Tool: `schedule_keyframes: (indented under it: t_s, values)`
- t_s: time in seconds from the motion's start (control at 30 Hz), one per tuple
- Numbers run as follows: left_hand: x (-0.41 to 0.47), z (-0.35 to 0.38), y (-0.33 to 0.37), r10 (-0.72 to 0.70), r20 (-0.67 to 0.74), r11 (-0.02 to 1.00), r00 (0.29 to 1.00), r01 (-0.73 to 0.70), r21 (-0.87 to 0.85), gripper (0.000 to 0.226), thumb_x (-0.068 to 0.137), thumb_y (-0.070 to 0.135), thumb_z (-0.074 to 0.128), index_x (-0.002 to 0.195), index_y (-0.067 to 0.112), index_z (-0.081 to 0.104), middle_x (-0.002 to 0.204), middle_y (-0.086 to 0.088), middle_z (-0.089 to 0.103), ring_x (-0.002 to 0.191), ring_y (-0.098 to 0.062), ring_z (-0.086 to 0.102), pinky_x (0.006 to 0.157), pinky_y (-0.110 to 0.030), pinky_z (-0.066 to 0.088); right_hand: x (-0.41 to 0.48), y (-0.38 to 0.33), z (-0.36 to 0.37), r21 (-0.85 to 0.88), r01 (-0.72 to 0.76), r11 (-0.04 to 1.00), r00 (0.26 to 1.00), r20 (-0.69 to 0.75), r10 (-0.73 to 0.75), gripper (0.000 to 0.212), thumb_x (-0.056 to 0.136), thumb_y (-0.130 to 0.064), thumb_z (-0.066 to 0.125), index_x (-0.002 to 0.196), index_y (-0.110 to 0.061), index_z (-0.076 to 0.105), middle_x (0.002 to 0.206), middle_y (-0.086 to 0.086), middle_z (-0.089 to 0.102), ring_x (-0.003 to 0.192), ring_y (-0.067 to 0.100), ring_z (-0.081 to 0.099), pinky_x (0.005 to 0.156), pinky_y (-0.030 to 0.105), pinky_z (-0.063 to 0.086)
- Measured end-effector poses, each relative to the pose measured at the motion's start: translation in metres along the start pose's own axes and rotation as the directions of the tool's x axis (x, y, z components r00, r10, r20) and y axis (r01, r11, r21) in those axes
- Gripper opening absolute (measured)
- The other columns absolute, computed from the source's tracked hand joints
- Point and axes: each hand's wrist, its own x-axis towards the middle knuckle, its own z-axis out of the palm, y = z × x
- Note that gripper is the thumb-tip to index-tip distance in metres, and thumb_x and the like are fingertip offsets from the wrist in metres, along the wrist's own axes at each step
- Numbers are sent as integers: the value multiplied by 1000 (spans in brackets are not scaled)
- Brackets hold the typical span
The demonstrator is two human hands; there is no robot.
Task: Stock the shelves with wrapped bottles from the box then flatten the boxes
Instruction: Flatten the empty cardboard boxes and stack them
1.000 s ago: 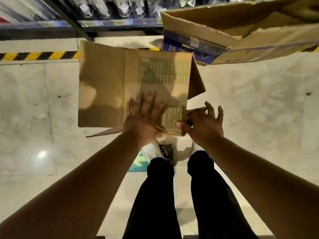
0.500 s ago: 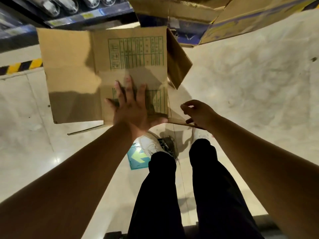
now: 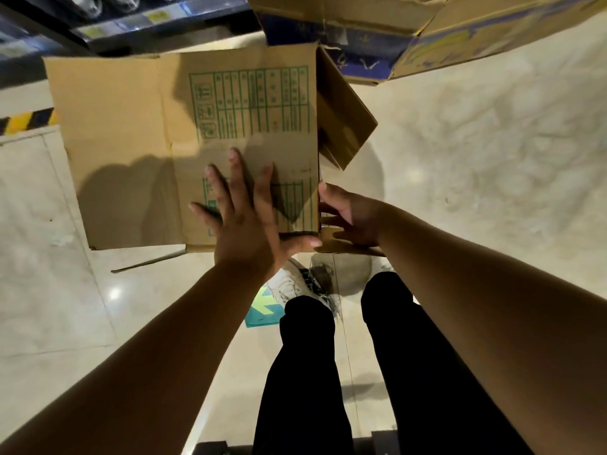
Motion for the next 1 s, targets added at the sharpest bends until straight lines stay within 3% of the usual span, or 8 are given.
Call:
schedule_keyframes:
  t_s: [0.13, 0.37, 0.43, 0.53, 0.63, 0.73, 0.9, 1.0]
  values:
    - [2, 1, 2, -19, -26, 999, 999, 18, -29, 131, 48, 99, 27, 153, 26, 2, 165, -21, -8, 148, -52, -9, 103, -85, 10, 2, -2, -4, -4, 85, 996, 995, -56, -85, 119, 42, -86, 74, 138, -21, 48, 132, 8, 61, 125, 32, 54, 112, 51, 38]
    - [-7, -1, 7, -46, -8, 999, 999, 46, -8, 132, 47, 98, 29, 153, 23, 7, 165, -22, -7, 148, -52, -7, 103, -85, 10, -19, 9, -12, 27, 141, 990, 926, -356, -122, 123, 33, -63, 94, 137, -16, 50, 128, 6, 64, 110, 27, 66, 98, 44, 53]
    - [-11, -3, 9, -59, 7, 998, 998, 59, -6, 132, 47, 98, 30, 153, 22, 6, 165, -21, -8, 148, -51, -8, 105, -83, 8, -23, 6, -17, 90, 126, 988, 911, -404, -80, 97, 49, -48, 96, 130, -11, 59, 123, 9, 67, 107, 29, 67, 96, 48, 54]
    - [-17, -4, 8, -51, 14, 999, 999, 51, -4, 130, 48, 97, 31, 153, 23, 5, 165, -21, -8, 148, -51, -7, 105, -83, 9, -35, 3, -23, 260, 97, 961, 895, -446, 31, 44, 80, -15, 81, 118, 1, 64, 121, 19, 66, 106, 37, 66, 94, 52, 54]
    - [-19, -4, 3, -60, 9, 998, 998, 60, -11, 132, 49, 97, 34, 154, 22, 7, 165, -20, -7, 149, -52, -6, 105, -83, 10, -53, 2, -25, 370, 88, 925, 910, -408, 77, 29, 87, -3, 68, 114, 6, 61, 119, 23, 64, 105, 40, 64, 91, 52, 55]
    - [-13, -8, 3, -76, 18, 997, 997, 76, -15, 133, 48, 97, 37, 155, 24, 6, 166, -17, -10, 149, -49, -8, 107, -81, 9, -75, 1, -25, 377, 145, 915, 902, -430, 34, 5, 93, -2, 62, 94, -6, 61, 103, 16, 66, 91, 33, 65, 73, 43, 58]
    - [-5, -14, 13, -79, -3, 996, 997, 79, -31, 134, 49, 95, 41, 155, 20, 11, 166, -18, -6, 150, -47, -5, 111, -77, 9, -106, -6, -26, 383, 265, 885, 880, -471, -59, 19, 91, -2, 64, 81, -14, 51, 94, 11, 65, 84, 30, 63, 73, 48, 54]
    - [-5, -17, 21, 123, -72, 992, 990, -124, -7, 126, 59, 90, 52, 154, 14, 19, 164, -23, 8, 151, -45, 4, 114, -73, 14, -116, -12, -21, 338, 319, 885, 868, -480, -130, 23, 88, 2, 65, 78, -12, 49, 85, 9, 66, 75, 26, 63, 60, 35, 53]
